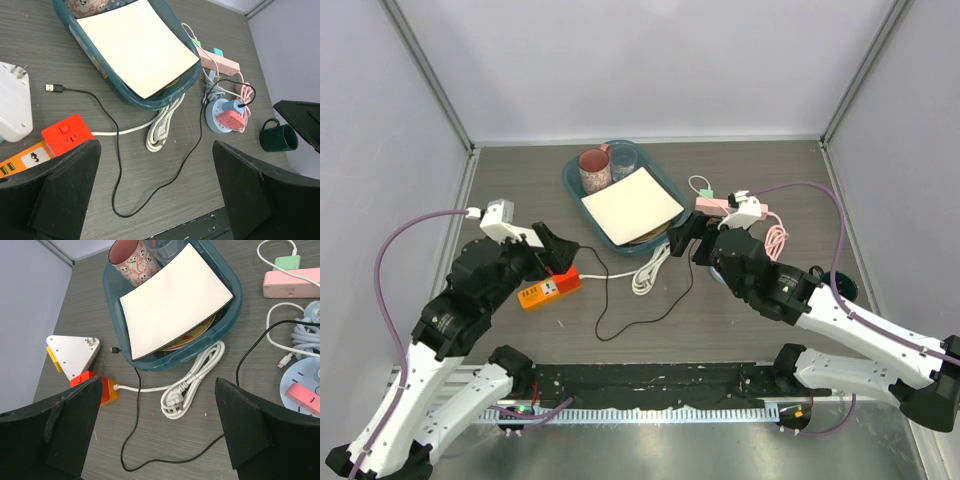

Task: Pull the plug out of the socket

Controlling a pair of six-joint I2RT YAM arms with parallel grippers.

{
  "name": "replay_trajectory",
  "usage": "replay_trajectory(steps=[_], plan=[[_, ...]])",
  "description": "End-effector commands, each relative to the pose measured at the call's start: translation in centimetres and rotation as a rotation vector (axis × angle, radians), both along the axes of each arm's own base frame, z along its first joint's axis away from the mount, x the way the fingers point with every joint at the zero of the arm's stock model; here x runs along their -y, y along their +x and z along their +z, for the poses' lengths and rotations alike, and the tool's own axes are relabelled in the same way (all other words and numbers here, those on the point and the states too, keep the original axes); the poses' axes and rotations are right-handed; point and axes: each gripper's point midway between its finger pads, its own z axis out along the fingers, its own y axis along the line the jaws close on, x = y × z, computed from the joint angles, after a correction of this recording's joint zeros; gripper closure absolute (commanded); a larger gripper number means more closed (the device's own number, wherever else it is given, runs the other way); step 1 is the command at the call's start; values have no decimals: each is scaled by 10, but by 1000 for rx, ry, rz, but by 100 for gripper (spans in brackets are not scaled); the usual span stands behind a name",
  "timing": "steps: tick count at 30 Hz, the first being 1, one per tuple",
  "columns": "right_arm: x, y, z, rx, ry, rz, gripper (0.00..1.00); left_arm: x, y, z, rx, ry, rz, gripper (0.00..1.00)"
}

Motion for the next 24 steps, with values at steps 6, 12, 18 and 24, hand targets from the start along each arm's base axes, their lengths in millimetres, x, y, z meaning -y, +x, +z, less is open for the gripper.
replay_trajectory(steps=[6,12,18,24], plan=[[7,3,0,8,-6,-43,0,-6,7,-1,-15,32,45,0],[4,1,-14,-26,-3,-37,1,-23,18,-31,-126,161,144,0],[-24,-2,-36,-77,-78,100,6,-41,24,-51,-283,152,226,0],[-93,5,-56,-163,-105,247,13,-68,26,-60,-311,74,307,0]])
